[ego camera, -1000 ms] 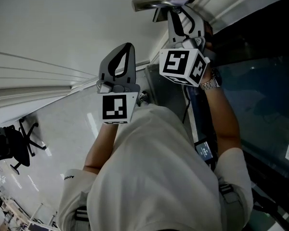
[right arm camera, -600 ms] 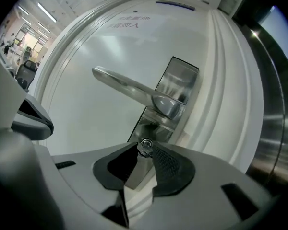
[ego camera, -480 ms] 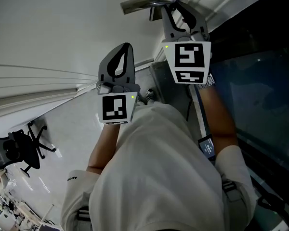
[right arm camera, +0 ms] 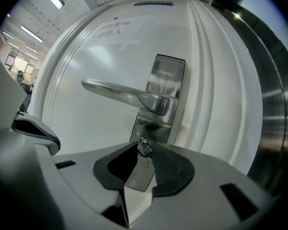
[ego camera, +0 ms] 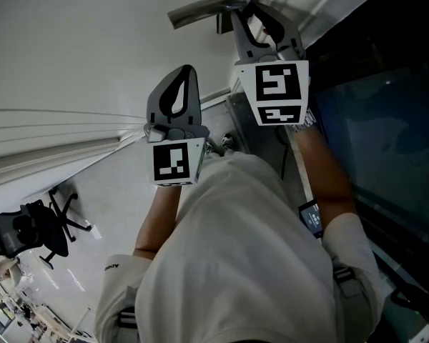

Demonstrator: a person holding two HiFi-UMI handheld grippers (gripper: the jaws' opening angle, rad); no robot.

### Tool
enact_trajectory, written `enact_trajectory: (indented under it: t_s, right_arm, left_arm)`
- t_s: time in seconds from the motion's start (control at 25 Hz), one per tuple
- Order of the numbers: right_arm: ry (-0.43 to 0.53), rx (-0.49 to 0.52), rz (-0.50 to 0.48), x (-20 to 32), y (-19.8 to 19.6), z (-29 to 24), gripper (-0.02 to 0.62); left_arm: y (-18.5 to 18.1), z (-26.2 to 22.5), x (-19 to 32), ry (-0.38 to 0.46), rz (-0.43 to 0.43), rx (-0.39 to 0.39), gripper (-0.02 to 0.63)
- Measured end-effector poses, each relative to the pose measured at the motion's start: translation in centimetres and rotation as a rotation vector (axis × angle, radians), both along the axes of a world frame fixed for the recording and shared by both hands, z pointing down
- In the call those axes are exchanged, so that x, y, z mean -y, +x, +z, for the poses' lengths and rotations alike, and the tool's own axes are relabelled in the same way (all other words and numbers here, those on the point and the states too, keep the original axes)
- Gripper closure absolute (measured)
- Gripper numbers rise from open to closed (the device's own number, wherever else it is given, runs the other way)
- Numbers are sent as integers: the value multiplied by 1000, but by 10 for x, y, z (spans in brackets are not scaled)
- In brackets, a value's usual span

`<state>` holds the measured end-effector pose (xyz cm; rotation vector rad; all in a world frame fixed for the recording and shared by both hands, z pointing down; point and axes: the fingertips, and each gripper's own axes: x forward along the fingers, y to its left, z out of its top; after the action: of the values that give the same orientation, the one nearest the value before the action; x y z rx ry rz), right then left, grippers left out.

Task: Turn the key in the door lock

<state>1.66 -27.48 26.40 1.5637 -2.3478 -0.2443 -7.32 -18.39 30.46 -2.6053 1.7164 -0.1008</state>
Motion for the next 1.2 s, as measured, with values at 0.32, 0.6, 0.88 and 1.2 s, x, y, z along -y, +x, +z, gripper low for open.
enact_trajectory:
  t_s: [0.32, 0.6, 0.88, 1.2]
  right_arm:
    - [-68, 193, -1, 1, 7, -2, 584]
    - [-283, 643, 9, 4, 16, 2, 584]
    - [-450, 1143, 15, 8, 24, 8, 584]
    - [-453, 1069, -98, 5, 16, 5, 552]
  left_arm:
    - [-3, -1, 0, -2, -18, 1, 597]
    - [-4, -1, -2, 3, -28, 3, 597]
    - [-4, 0, -2, 3, -34, 5, 597]
    - [-2, 0, -4, -1, -23, 4, 597]
